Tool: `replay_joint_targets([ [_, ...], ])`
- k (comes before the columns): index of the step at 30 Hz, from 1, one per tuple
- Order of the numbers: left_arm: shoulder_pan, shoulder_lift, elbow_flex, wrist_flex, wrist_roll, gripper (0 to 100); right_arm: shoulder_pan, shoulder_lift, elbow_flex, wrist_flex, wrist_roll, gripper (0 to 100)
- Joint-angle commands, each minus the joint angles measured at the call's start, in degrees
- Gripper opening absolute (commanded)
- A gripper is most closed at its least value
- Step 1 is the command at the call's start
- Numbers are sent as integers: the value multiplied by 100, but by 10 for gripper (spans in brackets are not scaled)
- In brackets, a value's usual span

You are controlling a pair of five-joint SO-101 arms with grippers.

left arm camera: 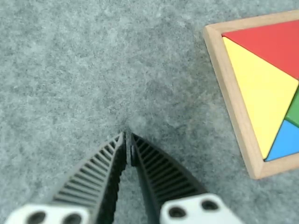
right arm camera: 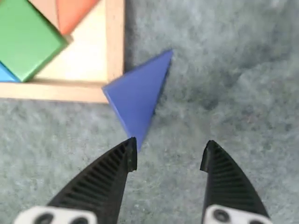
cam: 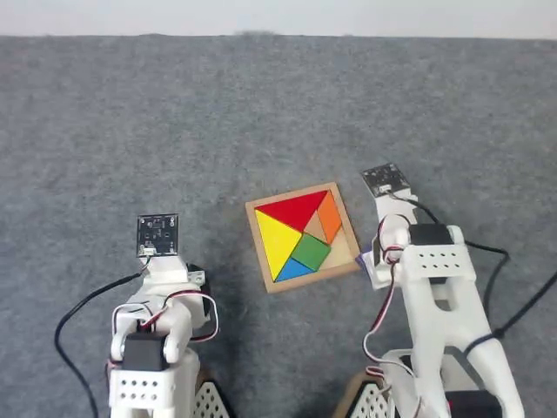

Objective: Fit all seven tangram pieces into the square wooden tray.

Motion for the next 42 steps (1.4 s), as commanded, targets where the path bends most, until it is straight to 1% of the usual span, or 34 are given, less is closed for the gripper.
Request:
replay_joint_targets([
  [1, -35, -114, -66, 9, -62, 14, 75, -57, -527, -119, 62, 232],
  [6, -35, -114, -66, 9, -62, 14, 391, 998, -1213, -119, 9, 232],
  [12, -35, -114, -66, 9, -62, 14, 479, 2246, -1846, -119, -536, 231],
  [16, -35, -114, -66, 9, -62, 14, 664, 2730, -2048, -119, -756, 231],
  [19, -35, -114, -66, 9, -62, 14, 857, 2923, -2101, -127, -730, 230],
  [21, -35, -114, -66, 9, -62, 14, 857, 2958, -2101, -127, -615, 230],
  [23, -35, -114, -66, 9, -62, 14, 822, 2870, -2110, -75, -659, 230],
  [26, -35, -114, -66, 9, -62, 14, 690, 2457, -2110, -57, -879, 230],
  [28, -35, -114, -66, 9, -62, 14, 453, 2070, -2101, 127, -914, 230],
  [33, -35, -114, -66, 9, -62, 14, -611, 1367, -2075, 558, -923, 230],
  [36, -35, -114, -66, 9, -62, 14, -989, 1473, -2075, 497, -923, 230],
  [42, -35, -114, -66, 9, -62, 14, -927, 2536, -2092, -75, -897, 230],
])
